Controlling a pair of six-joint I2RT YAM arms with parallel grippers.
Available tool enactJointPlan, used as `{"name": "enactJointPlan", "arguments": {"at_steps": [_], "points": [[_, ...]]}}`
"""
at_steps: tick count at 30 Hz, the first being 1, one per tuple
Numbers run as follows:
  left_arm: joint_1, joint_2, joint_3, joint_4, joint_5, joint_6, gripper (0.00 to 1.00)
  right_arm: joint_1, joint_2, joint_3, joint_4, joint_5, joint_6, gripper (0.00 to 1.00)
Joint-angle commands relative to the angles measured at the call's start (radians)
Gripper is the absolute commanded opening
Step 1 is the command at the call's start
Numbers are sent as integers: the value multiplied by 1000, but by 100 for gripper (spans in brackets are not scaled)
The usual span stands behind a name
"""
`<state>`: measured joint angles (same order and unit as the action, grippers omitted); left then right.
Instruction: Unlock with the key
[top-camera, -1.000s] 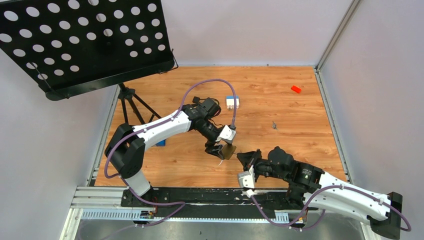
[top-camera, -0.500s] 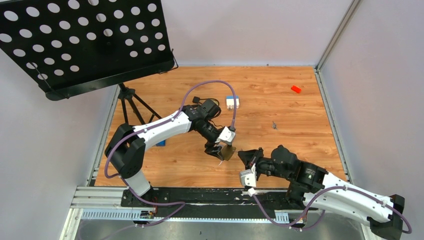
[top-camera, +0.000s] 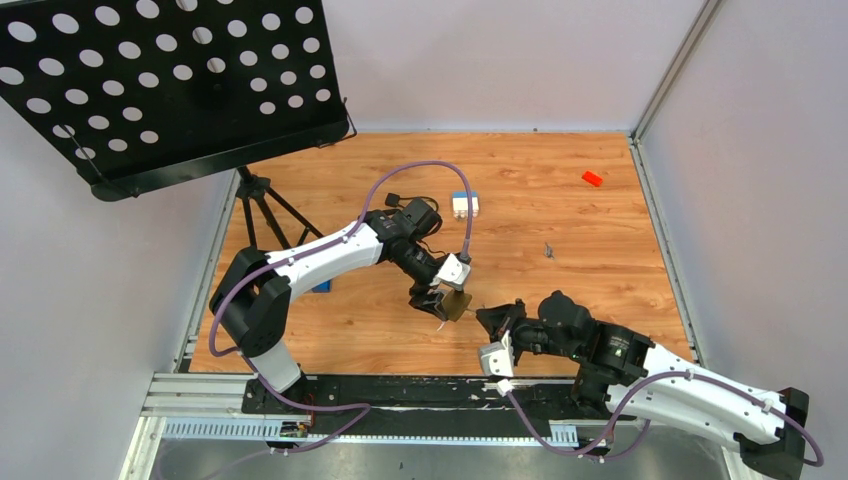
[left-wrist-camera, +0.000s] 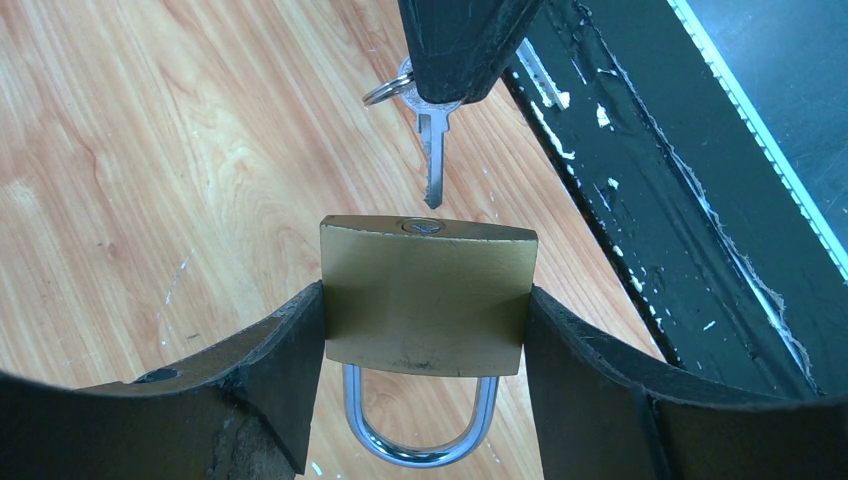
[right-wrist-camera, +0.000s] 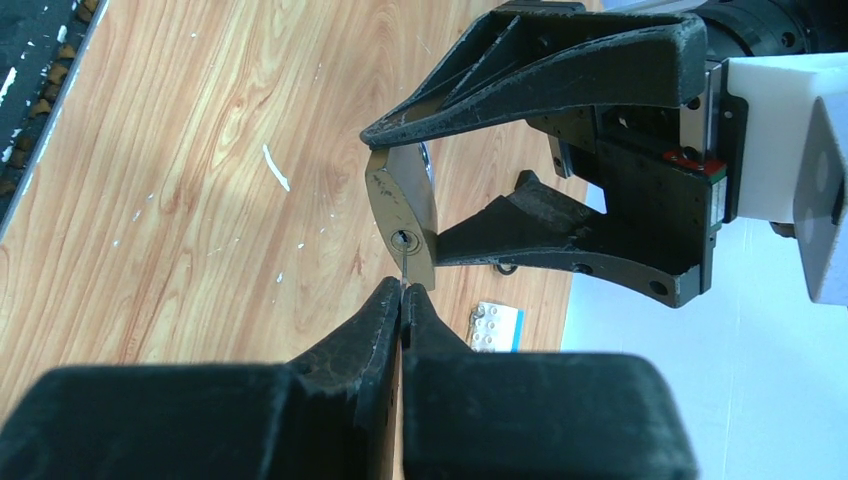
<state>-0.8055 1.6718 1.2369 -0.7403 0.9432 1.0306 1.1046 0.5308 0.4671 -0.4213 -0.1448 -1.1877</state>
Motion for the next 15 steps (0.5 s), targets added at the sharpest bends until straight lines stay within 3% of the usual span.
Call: {"name": "enactJointPlan", "arguments": {"at_steps": [1,15], "points": [[-6,-38,30,9,75,18,0,-3,12,35,19,-26,13,0],[-5,-41,32,0,80,22,0,-2,17,27,64,-22,22,0]]}}
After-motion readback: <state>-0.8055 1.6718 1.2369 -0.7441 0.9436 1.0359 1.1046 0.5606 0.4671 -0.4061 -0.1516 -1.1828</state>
